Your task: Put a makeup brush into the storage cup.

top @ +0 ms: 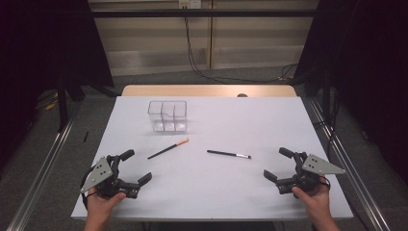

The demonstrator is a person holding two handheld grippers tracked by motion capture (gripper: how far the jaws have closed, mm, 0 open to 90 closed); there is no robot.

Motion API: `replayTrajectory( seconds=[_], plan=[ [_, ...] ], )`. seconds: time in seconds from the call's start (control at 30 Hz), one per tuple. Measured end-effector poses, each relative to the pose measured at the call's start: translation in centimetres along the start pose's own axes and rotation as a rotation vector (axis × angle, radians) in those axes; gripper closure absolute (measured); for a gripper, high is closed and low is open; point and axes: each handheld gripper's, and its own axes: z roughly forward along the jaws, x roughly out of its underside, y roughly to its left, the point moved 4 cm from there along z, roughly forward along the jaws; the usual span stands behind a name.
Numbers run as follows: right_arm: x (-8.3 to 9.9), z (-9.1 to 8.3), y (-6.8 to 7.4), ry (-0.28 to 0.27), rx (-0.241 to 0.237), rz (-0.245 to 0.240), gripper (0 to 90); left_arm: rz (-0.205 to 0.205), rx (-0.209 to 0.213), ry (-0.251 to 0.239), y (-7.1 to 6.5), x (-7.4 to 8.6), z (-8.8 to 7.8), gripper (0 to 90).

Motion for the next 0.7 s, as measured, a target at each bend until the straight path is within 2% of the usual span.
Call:
replayTrajectory(
  seconds=[0.13, 0.23, 0.53, 0.7],
  plan=[
    [0.0, 0.0, 0.1, 0.002, -0.005, -0.004, 0.0, -0.026, -0.012, 0.011, 0.2, 0.0, 0.1, 0.0],
    [0.0, 0.0, 0.0, 0.001, -0.005, -0.005, 0.0, -0.028, -0.016, 0.015, 0.3, -0.1, 0.3, 0.0],
    [0.0, 0.0, -0.1, 0.001, -0.005, -0.002, 0.0, 0.000, -0.006, 0.026, 0.8, -0.3, 2.1, 0.0],
    [0.1, 0.0, -0.1, 0.002, -0.006, -0.004, 0.0, 0.015, -0.015, 0.028, 1.2, -0.7, 3.2, 0.0]
  ],
)
